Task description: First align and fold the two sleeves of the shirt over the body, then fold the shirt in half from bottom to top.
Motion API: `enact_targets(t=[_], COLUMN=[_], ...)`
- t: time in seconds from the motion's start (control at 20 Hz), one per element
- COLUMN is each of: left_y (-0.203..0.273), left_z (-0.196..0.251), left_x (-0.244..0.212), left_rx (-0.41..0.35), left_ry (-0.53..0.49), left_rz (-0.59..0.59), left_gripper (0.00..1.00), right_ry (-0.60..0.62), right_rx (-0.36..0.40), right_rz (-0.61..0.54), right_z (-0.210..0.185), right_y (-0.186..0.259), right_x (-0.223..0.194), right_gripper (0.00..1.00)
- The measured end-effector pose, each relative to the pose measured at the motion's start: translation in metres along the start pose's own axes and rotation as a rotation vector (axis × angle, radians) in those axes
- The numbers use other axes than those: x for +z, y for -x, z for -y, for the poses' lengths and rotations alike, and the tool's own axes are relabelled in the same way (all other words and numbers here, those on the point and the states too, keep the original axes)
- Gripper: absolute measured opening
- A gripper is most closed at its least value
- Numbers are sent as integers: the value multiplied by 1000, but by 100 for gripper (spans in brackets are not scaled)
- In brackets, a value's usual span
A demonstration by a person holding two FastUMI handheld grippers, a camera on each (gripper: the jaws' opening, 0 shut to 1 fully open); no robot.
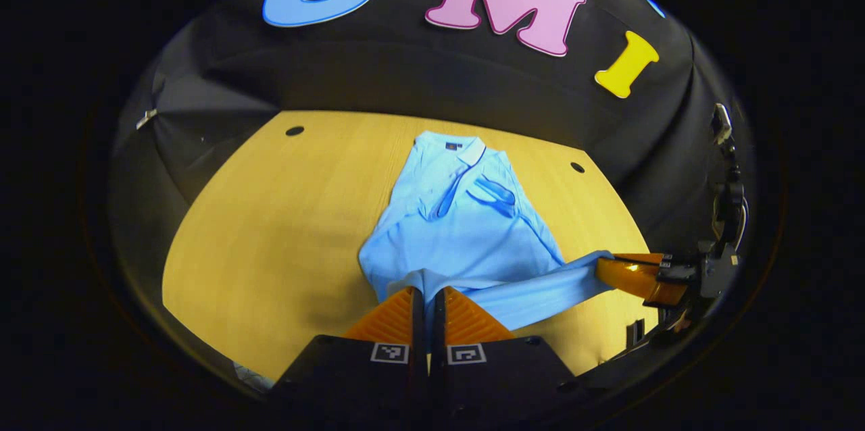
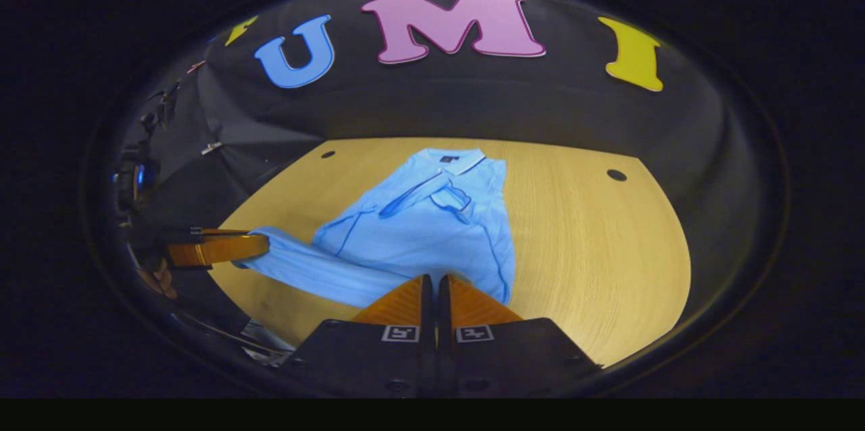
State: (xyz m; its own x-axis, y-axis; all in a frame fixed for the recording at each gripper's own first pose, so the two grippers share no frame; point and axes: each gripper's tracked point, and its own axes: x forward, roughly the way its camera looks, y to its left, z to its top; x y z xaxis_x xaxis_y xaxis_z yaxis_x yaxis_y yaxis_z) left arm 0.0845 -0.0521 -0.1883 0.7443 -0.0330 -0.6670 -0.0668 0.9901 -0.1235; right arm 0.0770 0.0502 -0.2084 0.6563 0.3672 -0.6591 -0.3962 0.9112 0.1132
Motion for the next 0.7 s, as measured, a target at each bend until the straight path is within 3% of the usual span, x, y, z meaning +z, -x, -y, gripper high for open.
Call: enact_targets(t=[0.15,0.3,0.35,0.4,0.5,0.55,0.65,0.7], left_y=[-13,-40,-49,-59,-78,-87,-107,-118], left_z=[6,9,9,8,7,6,1,-1], left_x=[45,91,106,119,144,156,180,191], left_rx=[-2,-3,-2,3,4,2,9,11], left_ry=[-28,-40,-46,-57,-68,-67,-73,-78], left_rz=[44,78,95,104,123,130,150,158], left_gripper=[6,6,6,6,6,6,6,6], right_ry=[14,39,39,37,16,6,6,4], right_rx=[11,42,51,55,66,68,59,59], right_rz=[49,69,76,84,100,113,144,154], right_z=[6,7,8,11,17,21,32,38], right_y=[-19,-43,-52,-61,-78,-87,-106,-117], right_x=[45,79,90,101,123,137,164,176], right_gripper=[0,5,0,5,5,0,5,0])
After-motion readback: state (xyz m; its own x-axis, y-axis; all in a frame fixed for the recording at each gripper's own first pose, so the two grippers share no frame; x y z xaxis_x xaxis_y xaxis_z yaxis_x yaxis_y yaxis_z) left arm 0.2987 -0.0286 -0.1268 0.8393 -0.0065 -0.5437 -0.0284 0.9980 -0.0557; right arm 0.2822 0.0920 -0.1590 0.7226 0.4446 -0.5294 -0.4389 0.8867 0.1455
